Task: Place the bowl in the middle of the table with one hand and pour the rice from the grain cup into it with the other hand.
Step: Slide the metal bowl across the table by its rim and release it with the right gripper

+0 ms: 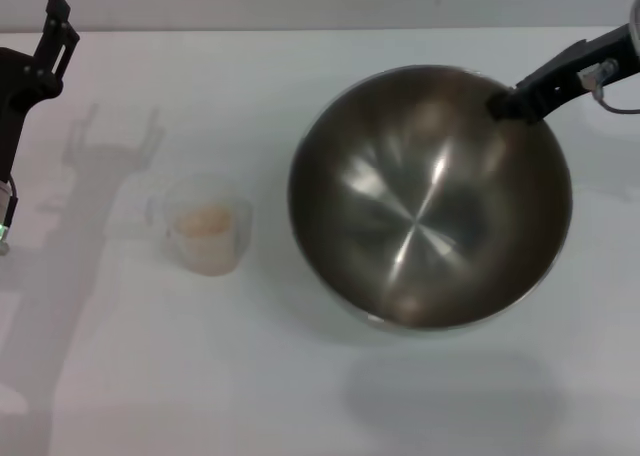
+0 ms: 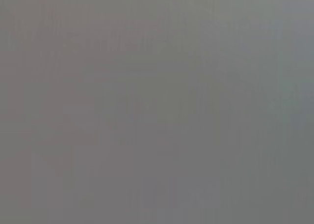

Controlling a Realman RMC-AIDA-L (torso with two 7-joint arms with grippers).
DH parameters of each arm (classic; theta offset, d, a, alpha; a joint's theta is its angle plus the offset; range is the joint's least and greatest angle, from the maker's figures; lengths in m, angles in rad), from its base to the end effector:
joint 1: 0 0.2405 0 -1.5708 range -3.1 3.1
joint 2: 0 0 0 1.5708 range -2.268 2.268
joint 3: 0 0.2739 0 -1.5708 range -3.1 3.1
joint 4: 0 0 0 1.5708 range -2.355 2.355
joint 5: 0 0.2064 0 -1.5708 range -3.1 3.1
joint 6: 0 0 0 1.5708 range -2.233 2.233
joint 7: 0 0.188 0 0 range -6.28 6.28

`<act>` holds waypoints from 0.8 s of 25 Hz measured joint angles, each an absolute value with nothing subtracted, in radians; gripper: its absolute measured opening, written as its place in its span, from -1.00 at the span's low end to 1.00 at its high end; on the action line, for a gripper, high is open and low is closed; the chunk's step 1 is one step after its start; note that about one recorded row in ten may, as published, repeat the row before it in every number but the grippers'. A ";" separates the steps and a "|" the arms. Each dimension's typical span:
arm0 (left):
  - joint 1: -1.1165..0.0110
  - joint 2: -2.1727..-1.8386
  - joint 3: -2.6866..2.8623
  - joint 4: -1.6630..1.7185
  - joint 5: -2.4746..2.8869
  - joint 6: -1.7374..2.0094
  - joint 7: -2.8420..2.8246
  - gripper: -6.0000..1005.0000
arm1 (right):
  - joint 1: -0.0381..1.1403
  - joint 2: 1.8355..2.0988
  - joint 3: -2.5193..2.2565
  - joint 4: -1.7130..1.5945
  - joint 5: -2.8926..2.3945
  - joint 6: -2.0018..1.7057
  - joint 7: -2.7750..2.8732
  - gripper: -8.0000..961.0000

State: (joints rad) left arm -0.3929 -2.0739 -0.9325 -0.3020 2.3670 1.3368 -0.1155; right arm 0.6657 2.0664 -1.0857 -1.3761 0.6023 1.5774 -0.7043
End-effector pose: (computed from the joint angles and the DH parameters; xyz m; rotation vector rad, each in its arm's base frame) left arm -0.2859 0.3741 -0.0019 -1.5040 -0.3881 -0.9300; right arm 0.1925 0.4070 0.0065 -2.5353 0.8961 -0.1902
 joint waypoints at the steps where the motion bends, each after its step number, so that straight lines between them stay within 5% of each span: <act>1: -0.394 -2.074 -0.937 -0.301 2.367 1.337 -0.115 0.62 | 0.665 2.067 -1.091 -1.373 0.630 1.584 -0.721 -0.95; 20: -0.403 -2.074 -0.953 -0.299 2.367 1.338 -0.115 0.62 | 0.738 2.072 -1.128 -1.136 0.683 1.599 -0.792 -0.91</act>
